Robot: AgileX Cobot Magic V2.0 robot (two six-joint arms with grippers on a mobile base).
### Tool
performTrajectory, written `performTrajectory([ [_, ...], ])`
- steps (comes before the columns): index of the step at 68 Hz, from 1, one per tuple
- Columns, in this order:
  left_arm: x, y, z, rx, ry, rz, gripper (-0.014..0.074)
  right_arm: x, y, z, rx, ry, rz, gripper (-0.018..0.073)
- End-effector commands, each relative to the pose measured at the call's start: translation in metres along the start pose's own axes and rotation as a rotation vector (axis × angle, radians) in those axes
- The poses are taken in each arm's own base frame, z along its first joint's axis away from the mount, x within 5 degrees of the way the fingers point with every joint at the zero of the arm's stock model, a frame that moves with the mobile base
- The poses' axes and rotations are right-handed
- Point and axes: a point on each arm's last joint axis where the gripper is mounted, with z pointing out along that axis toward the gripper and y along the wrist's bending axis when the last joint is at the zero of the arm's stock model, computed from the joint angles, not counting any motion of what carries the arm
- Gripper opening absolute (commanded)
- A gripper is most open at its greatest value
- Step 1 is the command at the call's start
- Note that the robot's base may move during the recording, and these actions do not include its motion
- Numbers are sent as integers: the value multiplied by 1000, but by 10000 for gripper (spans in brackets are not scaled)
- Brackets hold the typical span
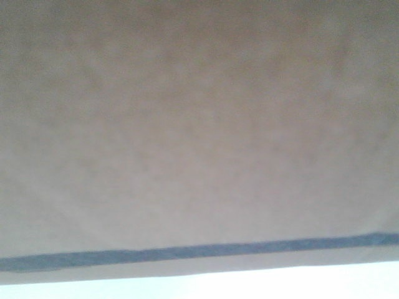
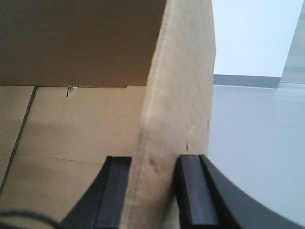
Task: Grab box from left shelf to table start
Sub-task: 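Hold the box with both grippers while the base turns away, then keep holding the box with both grippers while driving to the table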
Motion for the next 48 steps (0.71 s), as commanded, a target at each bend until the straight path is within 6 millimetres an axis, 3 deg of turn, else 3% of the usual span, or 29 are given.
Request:
performTrajectory([
  [1, -21, -5, -9, 42, -172, 26, -99, -22, -4, -2, 57, -166, -36, 59],
  [48, -20, -4, -9, 40, -168, 26, -99, -22, -4, -2, 57, -165, -36, 59],
])
